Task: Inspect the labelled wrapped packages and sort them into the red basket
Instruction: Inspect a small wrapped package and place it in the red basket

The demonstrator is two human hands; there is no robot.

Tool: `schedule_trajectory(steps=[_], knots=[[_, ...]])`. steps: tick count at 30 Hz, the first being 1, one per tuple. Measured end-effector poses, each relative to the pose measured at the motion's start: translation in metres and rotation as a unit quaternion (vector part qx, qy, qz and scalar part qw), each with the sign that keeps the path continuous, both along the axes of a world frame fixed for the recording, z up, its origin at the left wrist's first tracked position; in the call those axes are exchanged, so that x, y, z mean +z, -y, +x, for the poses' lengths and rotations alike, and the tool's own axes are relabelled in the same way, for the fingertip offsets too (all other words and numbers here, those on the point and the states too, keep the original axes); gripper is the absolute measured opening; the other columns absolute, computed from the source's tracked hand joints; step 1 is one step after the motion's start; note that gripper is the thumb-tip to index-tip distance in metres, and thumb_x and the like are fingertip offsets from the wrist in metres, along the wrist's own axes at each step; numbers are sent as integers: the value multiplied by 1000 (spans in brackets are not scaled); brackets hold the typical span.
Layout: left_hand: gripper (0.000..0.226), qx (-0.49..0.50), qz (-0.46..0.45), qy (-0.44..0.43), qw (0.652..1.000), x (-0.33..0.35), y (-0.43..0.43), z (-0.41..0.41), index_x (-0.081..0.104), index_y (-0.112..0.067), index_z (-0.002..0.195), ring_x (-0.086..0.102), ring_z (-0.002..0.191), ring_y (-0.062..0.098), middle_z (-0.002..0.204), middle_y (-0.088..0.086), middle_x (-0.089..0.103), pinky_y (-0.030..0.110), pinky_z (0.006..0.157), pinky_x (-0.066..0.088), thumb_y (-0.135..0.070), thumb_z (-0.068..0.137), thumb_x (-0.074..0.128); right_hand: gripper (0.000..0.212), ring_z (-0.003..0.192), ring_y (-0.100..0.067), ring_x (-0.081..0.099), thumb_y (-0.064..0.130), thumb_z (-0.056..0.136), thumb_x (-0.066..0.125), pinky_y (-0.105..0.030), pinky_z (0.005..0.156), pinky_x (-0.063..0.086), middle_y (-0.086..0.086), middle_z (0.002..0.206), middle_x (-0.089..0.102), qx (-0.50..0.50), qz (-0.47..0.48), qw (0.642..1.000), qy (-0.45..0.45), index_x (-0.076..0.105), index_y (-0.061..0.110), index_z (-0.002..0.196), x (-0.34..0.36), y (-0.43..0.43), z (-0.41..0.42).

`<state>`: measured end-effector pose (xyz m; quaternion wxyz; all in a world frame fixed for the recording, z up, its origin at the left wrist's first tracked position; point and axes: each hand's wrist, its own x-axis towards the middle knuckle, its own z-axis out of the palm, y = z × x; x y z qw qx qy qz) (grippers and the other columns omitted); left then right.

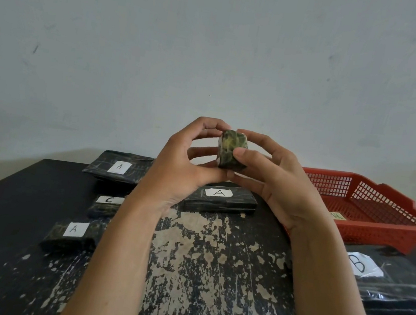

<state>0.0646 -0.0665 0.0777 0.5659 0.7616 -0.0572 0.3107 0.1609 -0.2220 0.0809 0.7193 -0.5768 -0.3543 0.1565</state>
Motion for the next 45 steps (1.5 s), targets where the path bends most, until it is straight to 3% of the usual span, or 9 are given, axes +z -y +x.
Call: schedule_trajectory(steps=[5,17,23,29,33,36,39,41,45], knots=[[63,-36,-38,-34,998,1,0,-2,67,-34,122,73,111,11,126,-4,71,28,91,60,-35,63,87,43,102,-25,78,9,93,72,-31,85,63,-12,111,79,-11,-1,1000,2,62,17,134,0,1,1],[52,-29,-43,-26,998,-1,2,1,69,-28,120,71,113,15,117,-1,75,30,88,60,-2,77,85,46,102,-23,78,23,88,75,-30,80,62,-9,113,79,-13,-1,1000,9,65,16,132,0,2,3],[80,-13,-42,-51,998,0,4,3,56,-37,134,68,115,8,127,-11,67,31,93,58,-26,65,96,46,104,-28,76,16,86,78,-32,81,61,-14,116,77,4,26,1000,-6,65,14,130,-3,2,7],[59,32,-6,-61,998,-2,4,5,60,-24,123,64,115,5,122,-11,67,24,92,56,-16,74,90,54,113,-31,73,16,81,67,-35,85,62,-15,124,75,51,32,998,-14,61,13,135,-5,0,10],[65,58,42,-51,996,-4,-1,5,56,-33,125,60,116,6,125,-6,61,24,89,57,-3,75,86,57,126,-23,67,16,81,66,-49,105,56,3,142,65,13,-19,998,58,62,25,137,-5,0,9],[69,61,69,-65,994,-6,-3,5,59,-41,124,58,123,11,134,-2,57,29,92,56,6,76,78,64,130,-8,62,-3,93,51,-37,106,55,18,146,58,-32,-46,985,165,60,41,138,-3,2,4],[78,58,76,-83,992,-7,-3,4,56,-43,132,64,116,16,137,-5,55,31,92,58,12,79,72,84,135,-3,53,-18,89,41,-26,102,53,21,146,55,-71,-130,935,321,56,47,140,-1,3,-2],[88,52,90,-92,990,-7,-1,2,46,-47,142,66,110,12,139,-13,53,33,93,59,12,82,72,84,130,-6,53,-16,87,46,-31,101,55,14,142,52,-96,-193,891,399,54,47,143,-2,0,-3],[99,43,91,-115,988,-7,-2,3,25,-51,152,68,105,13,137,-17,53,30,93,56,6,87,74,80,104,-6,59,-2,92,59,-35,90,59,8,125,44,-103,-280,847,439,46,57,145,-2,0,-1]])
